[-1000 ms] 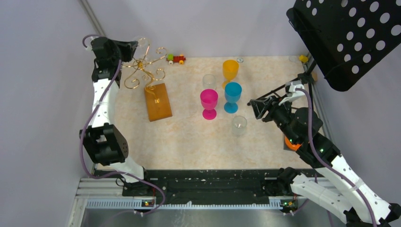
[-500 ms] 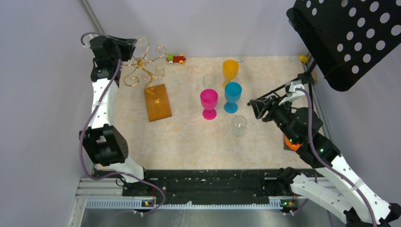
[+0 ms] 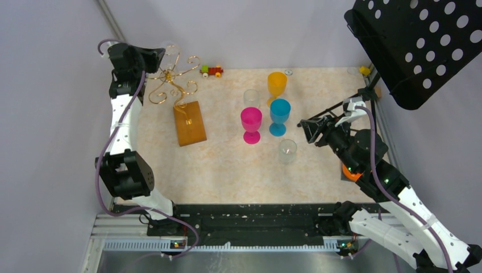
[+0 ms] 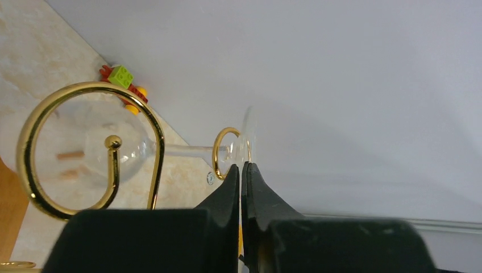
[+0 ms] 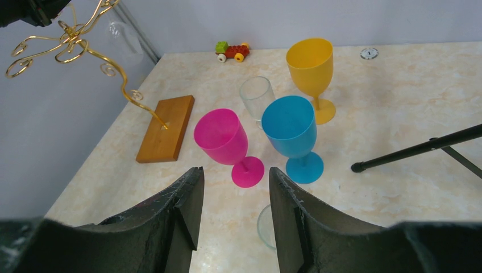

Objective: Take the wine glass off the wine glass rack

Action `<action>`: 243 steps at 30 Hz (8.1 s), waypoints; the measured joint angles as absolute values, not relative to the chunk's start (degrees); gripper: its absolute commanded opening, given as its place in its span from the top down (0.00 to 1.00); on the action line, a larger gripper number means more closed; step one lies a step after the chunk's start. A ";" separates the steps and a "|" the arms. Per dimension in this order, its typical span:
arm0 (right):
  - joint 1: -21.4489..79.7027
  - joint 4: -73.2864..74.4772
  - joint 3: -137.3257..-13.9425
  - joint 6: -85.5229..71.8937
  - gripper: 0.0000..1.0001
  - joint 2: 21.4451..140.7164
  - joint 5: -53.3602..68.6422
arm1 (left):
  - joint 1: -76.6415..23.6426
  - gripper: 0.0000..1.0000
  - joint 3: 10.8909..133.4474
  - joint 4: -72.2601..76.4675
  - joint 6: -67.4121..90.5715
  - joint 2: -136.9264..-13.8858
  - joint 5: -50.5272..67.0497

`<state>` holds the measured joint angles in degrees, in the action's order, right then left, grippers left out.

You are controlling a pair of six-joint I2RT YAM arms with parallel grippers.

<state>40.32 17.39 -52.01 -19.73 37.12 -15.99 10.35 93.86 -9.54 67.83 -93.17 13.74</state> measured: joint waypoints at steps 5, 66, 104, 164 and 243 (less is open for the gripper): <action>40.32 17.39 -52.01 -19.73 0.53 37.12 -15.99 | 10.39 1.00 93.54 -6.37 69.32 -93.17 14.85; 40.32 16.69 -52.01 -20.71 0.53 38.68 -15.09 | 17.21 1.00 90.85 -7.40 66.59 -85.67 25.28; 40.32 15.86 -52.01 -20.67 0.53 40.75 -15.57 | 14.98 1.00 100.01 24.01 83.00 -106.10 31.16; 40.32 -18.33 -60.14 2.31 0.29 63.18 28.21 | -14.57 1.00 66.30 23.62 92.49 -66.04 40.60; 40.32 -75.05 -49.52 -49.25 1.00 69.82 -5.80 | -20.34 0.26 50.06 41.47 87.31 -55.81 42.39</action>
<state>40.32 -75.05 -49.52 -49.25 69.82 -5.80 -20.34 50.06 41.47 87.31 -55.81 42.39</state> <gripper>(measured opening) 0.045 0.753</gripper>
